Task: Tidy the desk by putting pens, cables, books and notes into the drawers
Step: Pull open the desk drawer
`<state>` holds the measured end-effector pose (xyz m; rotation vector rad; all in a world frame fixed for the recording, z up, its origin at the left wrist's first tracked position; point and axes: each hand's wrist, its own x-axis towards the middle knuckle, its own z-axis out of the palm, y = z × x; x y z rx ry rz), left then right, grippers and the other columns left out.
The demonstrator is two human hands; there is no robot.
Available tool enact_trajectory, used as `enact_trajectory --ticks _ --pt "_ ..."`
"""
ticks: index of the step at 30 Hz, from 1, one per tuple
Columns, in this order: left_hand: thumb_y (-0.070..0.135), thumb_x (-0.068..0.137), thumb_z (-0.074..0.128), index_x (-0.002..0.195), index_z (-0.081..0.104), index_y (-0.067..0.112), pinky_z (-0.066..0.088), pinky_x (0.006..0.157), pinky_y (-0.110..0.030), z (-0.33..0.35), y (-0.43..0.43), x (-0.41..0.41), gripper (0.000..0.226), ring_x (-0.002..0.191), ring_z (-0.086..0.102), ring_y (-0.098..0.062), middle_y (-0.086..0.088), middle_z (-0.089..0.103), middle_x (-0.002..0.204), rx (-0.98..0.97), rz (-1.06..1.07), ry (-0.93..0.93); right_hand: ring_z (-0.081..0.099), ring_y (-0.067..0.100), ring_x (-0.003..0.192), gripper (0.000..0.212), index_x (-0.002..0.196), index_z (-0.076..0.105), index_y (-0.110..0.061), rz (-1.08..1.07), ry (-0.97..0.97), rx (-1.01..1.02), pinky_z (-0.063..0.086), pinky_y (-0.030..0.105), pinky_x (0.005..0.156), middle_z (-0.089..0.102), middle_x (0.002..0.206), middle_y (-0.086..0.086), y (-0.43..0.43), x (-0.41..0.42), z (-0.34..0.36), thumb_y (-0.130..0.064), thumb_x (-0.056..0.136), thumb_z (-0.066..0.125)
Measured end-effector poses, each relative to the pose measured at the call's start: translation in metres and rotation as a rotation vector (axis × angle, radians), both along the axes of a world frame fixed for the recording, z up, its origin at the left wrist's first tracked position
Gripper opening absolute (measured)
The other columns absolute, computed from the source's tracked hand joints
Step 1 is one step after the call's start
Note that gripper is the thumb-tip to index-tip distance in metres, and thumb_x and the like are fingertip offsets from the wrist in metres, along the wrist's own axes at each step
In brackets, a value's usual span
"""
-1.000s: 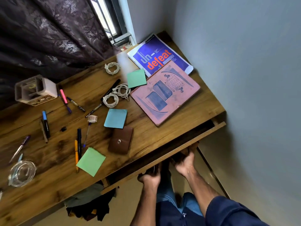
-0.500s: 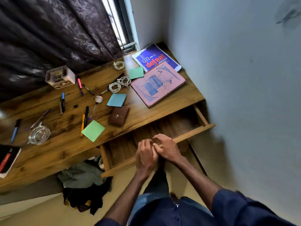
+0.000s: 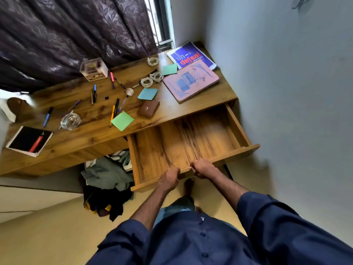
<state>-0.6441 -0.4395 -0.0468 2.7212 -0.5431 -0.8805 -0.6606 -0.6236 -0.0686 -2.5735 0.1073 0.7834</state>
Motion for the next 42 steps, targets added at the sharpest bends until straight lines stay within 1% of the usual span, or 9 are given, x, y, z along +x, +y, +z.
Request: enact_trajectory --ticks 7,12,16,20,25,29,32,39,42 --pt "0.003 0.095 0.051 0.109 0.066 0.02 0.059 0.083 -0.04 -0.002 0.012 -0.065 0.026 0.092 0.066 -0.019 -0.003 0.068 0.099 -0.014 -0.058 0.099 0.064 0.018 0.082 0.015 0.101 0.067 -0.021 0.038 -0.01 -0.065 0.054 0.032 0.074 0.066 0.091 0.0 0.006 -0.072 -0.002 -0.031 0.098 0.057" --pt "0.007 0.097 0.055 0.114 0.067 0.02 0.06 0.077 -0.032 -0.005 0.018 -0.107 0.024 0.088 0.067 -0.016 -0.001 0.069 0.098 -0.013 -0.086 0.121 0.066 0.02 0.091 0.024 0.107 0.068 -0.018 0.087 0.024 -0.087 0.057 0.034 0.082 0.068 0.1 0.003 0.008 -0.11 -0.004 -0.036 0.098 0.056" --pt "0.005 0.095 0.054 0.116 0.066 0.018 0.061 0.078 -0.035 -0.008 0.024 -0.131 0.028 0.089 0.067 -0.019 -0.004 0.068 0.1 0.008 -0.149 0.123 0.063 0.013 0.08 0.013 0.092 0.063 -0.025 0.068 0.069 -0.059 0.053 0.027 0.072 0.061 0.085 -0.004 0.012 -0.137 -0.003 -0.033 0.099 0.054" --pt "0.005 0.097 0.052 0.113 0.065 0.018 0.06 0.079 -0.036 -0.007 0.031 -0.136 0.025 0.086 0.064 -0.018 -0.003 0.065 0.097 -0.021 -0.159 0.089 0.06 0.017 0.075 0.026 0.078 0.051 -0.027 0.021 0.062 -0.073 0.053 0.031 0.07 0.056 0.078 -0.002 0.02 -0.144 0.007 -0.035 0.102 0.044" --pt "0.007 0.096 0.054 0.116 0.063 0.019 0.056 0.082 -0.031 -0.001 0.048 -0.141 0.025 0.09 0.06 -0.014 0.0 0.061 0.104 -0.085 -0.156 0.067 0.058 0.017 0.076 0.025 0.084 0.054 -0.025 -0.028 0.022 -0.153 0.048 0.03 0.067 0.058 0.084 0.001 0.04 -0.154 0.009 -0.038 0.103 0.044" --pt "0.007 0.096 0.053 0.128 0.06 0.02 0.054 0.09 -0.036 0.006 0.082 -0.142 0.035 0.107 0.06 -0.021 -0.004 0.062 0.119 -0.103 -0.17 0.042 0.064 0.026 0.092 0.031 0.102 0.066 -0.016 -0.088 -0.083 -0.217 0.052 0.036 0.083 0.067 0.097 0.008 0.06 -0.167 0.012 -0.037 0.101 0.043" --pt "0.012 0.097 0.053 0.126 0.064 0.018 0.053 0.093 -0.037 0.02 0.123 -0.134 0.031 0.113 0.059 -0.023 -0.005 0.062 0.123 -0.149 -0.178 0.032 0.065 0.025 0.089 0.031 0.1 0.067 -0.016 -0.1 -0.116 -0.213 0.054 0.036 0.08 0.067 0.094 0.007 0.083 -0.17 0.023 -0.037 0.101 0.044" --pt "0.008 0.088 0.05 0.108 0.075 0.013 0.057 0.083 -0.029 0.049 0.238 -0.125 0.032 0.096 0.072 -0.018 -0.004 0.076 0.107 -0.341 0.096 -0.13 0.068 0.028 0.096 0.023 0.1 0.072 -0.014 -0.082 -0.286 -0.039 0.056 0.038 0.081 0.073 0.1 0.009 0.166 -0.145 0.046 -0.024 0.092 0.053" --pt "0.004 0.091 0.05 0.104 0.076 0.011 0.052 0.081 -0.025 0.059 0.272 -0.118 0.03 0.094 0.07 -0.017 -0.004 0.077 0.103 -0.353 0.144 -0.173 0.069 0.022 0.096 0.022 0.106 0.073 -0.014 -0.071 -0.345 0.022 0.054 0.028 0.079 0.073 0.105 0.006 0.206 -0.131 0.058 -0.018 0.091 0.057"
